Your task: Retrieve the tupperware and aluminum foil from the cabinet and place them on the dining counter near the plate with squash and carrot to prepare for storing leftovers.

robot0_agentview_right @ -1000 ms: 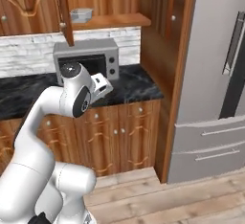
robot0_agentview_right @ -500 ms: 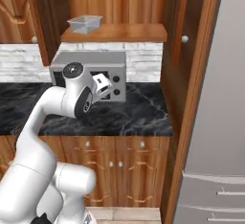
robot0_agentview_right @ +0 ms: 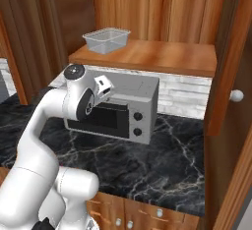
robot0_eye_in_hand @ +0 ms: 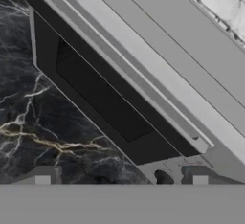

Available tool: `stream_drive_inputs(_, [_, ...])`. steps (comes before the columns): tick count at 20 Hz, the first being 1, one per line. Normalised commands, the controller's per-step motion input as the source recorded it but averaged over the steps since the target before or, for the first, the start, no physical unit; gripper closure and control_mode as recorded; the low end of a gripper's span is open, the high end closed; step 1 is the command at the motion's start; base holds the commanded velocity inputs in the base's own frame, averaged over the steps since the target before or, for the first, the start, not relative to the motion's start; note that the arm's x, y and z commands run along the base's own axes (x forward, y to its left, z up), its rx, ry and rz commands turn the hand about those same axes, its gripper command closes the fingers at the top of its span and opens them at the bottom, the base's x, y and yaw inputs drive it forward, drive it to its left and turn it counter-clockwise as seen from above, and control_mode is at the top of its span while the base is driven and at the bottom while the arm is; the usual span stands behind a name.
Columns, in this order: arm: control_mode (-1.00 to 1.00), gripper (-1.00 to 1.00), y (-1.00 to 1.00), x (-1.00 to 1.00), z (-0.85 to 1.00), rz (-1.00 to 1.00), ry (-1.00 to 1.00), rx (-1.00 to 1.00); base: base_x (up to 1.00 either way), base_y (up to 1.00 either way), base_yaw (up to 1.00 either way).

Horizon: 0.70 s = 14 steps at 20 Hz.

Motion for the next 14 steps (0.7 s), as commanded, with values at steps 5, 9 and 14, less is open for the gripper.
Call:
stream_drive_inputs(5, [-1.0,-1.0,-0.05,0.02,0.0,0.02,-0.01,0.0,0.59,-0.16,0.21])
stream_drive_inputs(9, [-1.0,-1.0,-0.24,0.0,0.06,0.02,-0.07,0.0,0.0,0.0,0.0])
stream_drive_inputs(14, [-1.0,-1.0,-0.4,0.0,0.34,0.03,-0.07,0.0,0.0,0.0,0.0])
